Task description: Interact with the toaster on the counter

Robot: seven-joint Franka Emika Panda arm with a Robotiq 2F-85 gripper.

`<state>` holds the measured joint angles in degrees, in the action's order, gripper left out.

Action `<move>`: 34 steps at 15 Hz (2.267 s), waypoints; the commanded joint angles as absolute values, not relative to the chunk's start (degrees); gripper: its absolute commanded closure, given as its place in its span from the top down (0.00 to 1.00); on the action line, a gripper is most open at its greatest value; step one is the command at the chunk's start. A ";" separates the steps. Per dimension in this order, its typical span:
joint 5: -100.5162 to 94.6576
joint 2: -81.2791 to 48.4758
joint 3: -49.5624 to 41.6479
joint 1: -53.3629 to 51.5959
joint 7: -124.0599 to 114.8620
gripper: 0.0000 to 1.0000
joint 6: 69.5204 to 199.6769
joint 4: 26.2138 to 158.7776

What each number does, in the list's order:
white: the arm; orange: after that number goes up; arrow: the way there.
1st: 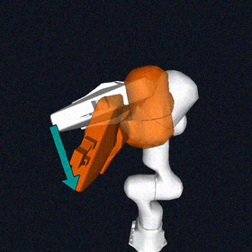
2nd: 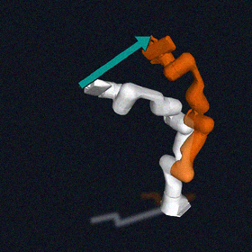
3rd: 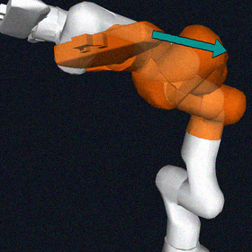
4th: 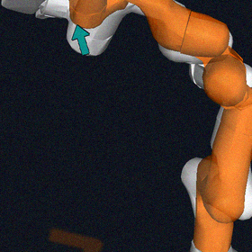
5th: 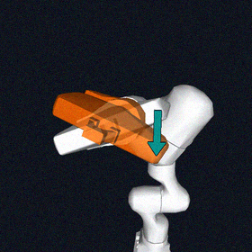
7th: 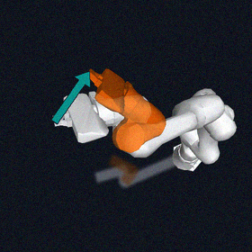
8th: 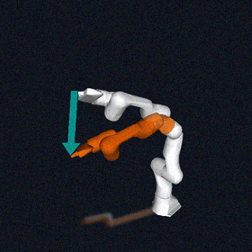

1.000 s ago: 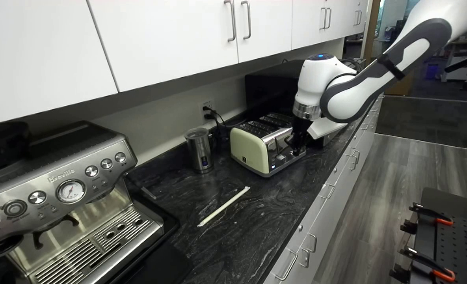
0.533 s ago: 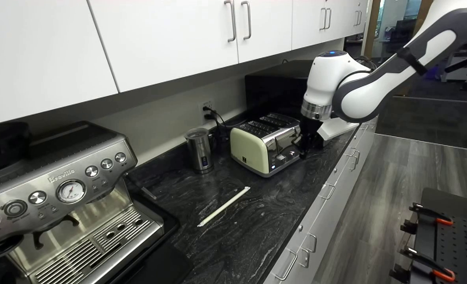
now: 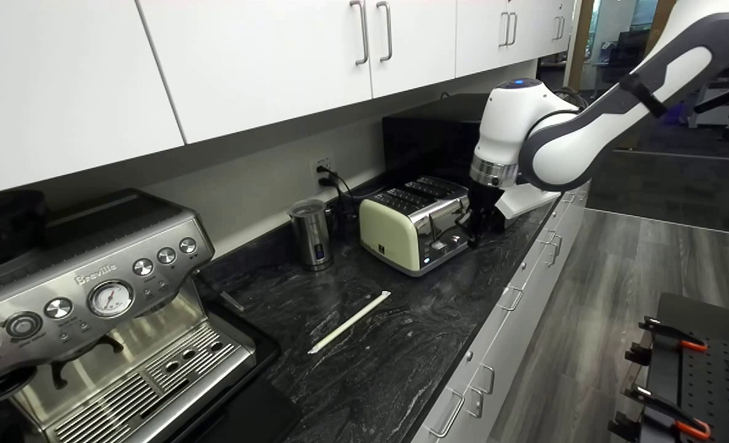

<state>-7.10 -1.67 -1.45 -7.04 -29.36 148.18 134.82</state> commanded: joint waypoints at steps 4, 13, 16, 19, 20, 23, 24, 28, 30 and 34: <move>-13.28 -0.89 -0.05 -5.78 -38.20 0.00 150.08 136.24; -29.23 -11.19 -1.14 -8.44 -62.60 0.00 160.72 132.63; -36.32 -15.41 -3.04 -9.80 -69.87 0.00 163.36 129.87; -34.96 -14.66 -1.98 -8.98 -68.05 0.01 162.35 131.17; -34.97 -15.18 -2.08 -9.04 -68.05 0.01 162.38 130.68; -34.97 -15.40 -2.16 -9.17 -68.05 0.01 162.38 130.17; -34.97 -15.40 -2.20 -9.22 -68.05 0.01 162.38 130.14; -34.97 -15.40 -2.28 -9.36 -68.05 0.01 162.38 130.13; -34.97 -15.40 -2.29 -9.37 -68.05 0.01 162.38 130.13; -36.34 -16.02 -2.85 -8.87 -66.52 0.00 164.17 129.53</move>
<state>-35.02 -15.45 -2.31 -9.36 -67.75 162.38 130.14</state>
